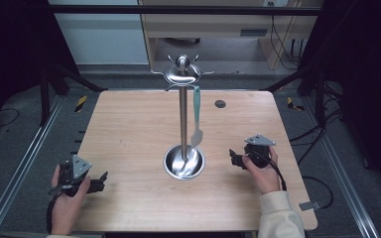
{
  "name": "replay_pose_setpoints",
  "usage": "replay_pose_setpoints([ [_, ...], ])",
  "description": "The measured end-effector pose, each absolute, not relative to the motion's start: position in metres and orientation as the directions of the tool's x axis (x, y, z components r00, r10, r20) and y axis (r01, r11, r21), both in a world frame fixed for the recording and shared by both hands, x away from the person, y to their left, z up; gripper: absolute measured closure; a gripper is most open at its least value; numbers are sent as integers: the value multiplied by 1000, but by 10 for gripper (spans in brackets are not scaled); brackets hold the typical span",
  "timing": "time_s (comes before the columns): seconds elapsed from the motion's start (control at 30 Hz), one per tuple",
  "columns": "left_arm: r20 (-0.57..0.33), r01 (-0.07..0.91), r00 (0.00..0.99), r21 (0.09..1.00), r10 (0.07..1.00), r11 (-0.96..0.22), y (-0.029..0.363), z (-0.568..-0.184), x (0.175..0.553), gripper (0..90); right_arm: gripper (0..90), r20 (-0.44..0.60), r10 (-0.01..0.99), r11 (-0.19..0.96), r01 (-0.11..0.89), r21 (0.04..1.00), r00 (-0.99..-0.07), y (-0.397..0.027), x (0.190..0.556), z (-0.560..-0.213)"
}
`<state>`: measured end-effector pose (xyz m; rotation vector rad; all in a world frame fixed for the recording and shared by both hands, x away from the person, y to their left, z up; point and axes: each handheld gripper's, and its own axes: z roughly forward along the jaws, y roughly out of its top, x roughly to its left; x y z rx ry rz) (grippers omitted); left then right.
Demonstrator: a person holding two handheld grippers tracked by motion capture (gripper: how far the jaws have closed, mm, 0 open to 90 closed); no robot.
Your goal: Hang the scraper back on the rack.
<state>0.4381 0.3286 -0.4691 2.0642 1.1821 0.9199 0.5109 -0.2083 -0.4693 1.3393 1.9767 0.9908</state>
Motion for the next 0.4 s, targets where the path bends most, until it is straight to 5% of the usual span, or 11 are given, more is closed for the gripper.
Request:
replay_pose_setpoints([
  [0.4,277,490,373,752,885,-442,329,-469,439,30,146,-44,925,271,571,775,-378,-206,512,-477],
])
